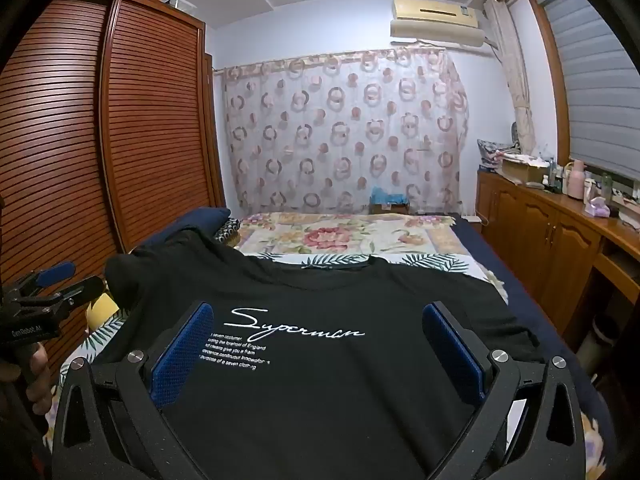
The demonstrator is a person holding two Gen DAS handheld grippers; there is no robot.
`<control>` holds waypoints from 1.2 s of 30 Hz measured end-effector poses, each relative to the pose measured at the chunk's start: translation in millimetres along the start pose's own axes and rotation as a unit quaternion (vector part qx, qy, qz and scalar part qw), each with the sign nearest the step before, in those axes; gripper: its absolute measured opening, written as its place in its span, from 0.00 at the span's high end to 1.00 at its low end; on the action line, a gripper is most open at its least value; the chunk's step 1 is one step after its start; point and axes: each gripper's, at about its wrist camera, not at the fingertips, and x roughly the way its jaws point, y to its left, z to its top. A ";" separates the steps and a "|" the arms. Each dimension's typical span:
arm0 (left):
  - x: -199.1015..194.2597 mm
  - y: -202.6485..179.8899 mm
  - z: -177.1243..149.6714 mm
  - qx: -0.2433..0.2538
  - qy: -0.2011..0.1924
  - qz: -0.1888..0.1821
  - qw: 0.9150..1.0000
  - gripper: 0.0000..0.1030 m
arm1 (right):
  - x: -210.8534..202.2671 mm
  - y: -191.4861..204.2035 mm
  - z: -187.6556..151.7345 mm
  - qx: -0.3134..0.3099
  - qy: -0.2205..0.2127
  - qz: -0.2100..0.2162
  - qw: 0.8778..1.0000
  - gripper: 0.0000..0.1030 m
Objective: Fold small clothes
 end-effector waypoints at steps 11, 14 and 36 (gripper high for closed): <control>0.5 0.0 -0.6 0.003 -0.003 -0.001 1.000 0.00 | -1.1 1.1 0.0 -0.002 -0.003 -0.001 1.000 0.00; 1.1 1.6 -1.7 0.003 -0.003 -0.001 1.000 0.00 | 1.1 0.8 -0.1 -0.002 -0.002 -0.001 1.000 0.00; 1.6 -1.2 -1.0 0.008 -0.003 0.001 1.000 0.00 | -1.9 4.1 2.5 -0.002 -0.003 0.000 1.000 0.00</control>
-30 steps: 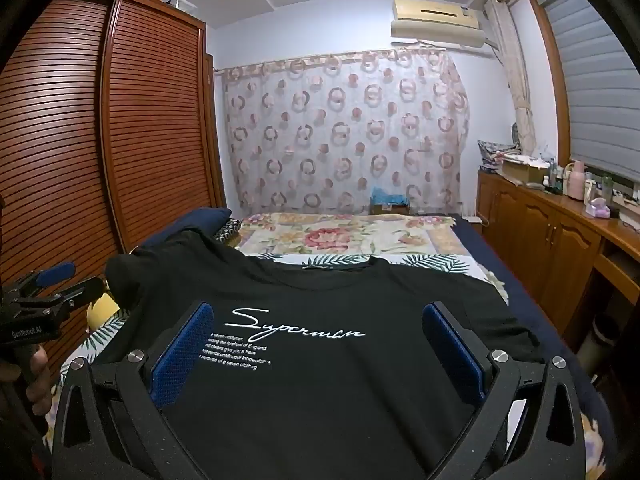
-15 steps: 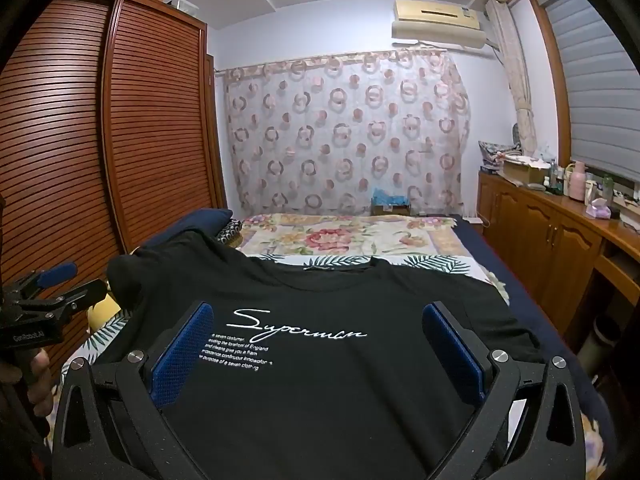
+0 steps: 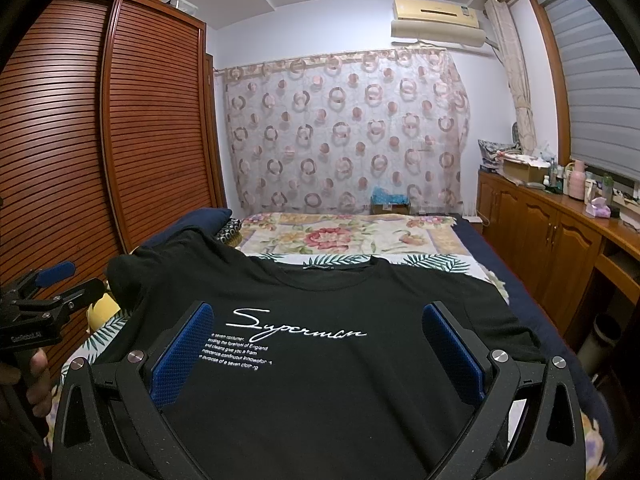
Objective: Fold small clothes
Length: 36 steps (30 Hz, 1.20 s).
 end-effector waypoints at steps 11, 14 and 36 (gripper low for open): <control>-2.6 0.0 0.5 0.002 -0.002 0.001 1.000 0.00 | -0.4 -0.2 0.5 0.000 0.000 0.000 1.000 0.00; -2.8 -0.2 0.5 0.002 -0.002 0.001 1.000 0.00 | -0.4 -0.5 0.4 0.001 -0.001 0.000 1.000 0.00; -10.3 -7.1 4.3 0.005 -0.005 0.002 1.000 0.00 | 2.2 -1.5 -1.2 0.001 0.000 0.001 1.000 0.00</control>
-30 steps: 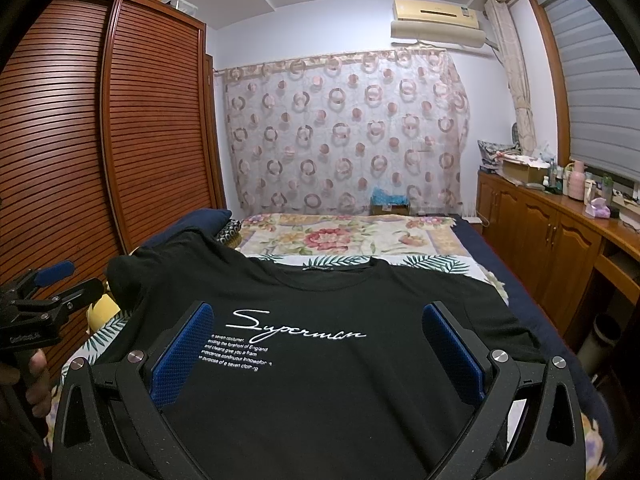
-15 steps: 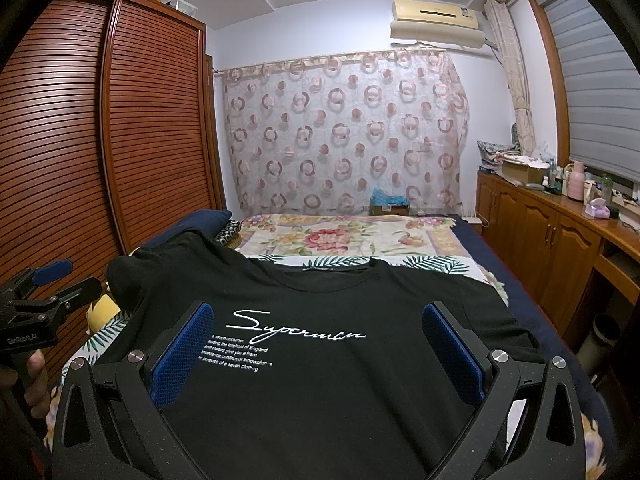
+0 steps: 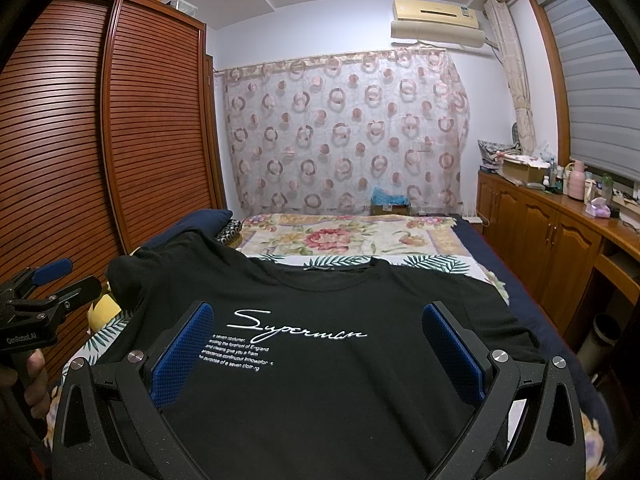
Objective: Fold small clothes
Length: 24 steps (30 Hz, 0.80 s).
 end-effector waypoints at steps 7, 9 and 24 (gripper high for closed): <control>-0.1 -0.2 -0.5 0.001 0.000 0.000 1.000 0.00 | -1.3 0.7 1.2 0.000 0.000 0.000 1.000 0.00; 0.0 -0.4 -0.8 0.000 -0.001 0.001 1.000 0.00 | -1.2 0.3 0.8 0.000 0.000 0.000 1.000 0.00; -11.4 -3.4 17.1 0.000 0.004 0.002 1.000 0.00 | -3.1 0.7 -0.2 0.000 0.001 0.002 1.000 0.00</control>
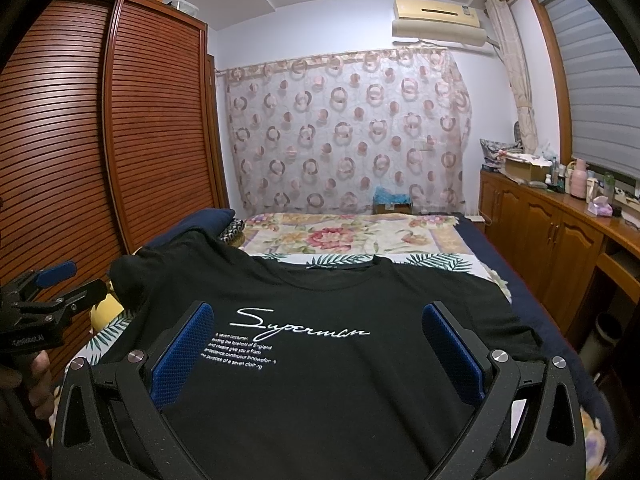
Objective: Fold small clothes
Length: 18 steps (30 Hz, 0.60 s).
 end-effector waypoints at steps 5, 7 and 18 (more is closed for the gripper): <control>8.4 7.3 -5.7 -0.004 0.006 0.002 1.000 0.00 | 4.3 0.4 -0.9 -0.004 0.007 0.005 1.000 0.00; 17.8 16.7 -11.9 -0.007 0.008 0.005 1.000 0.00 | 6.0 0.3 -1.1 -0.004 0.009 0.009 1.000 0.00; 32.2 39.6 -25.5 -0.017 0.024 0.005 1.000 0.00 | 24.2 -7.2 -1.0 -0.007 0.023 0.026 0.999 0.00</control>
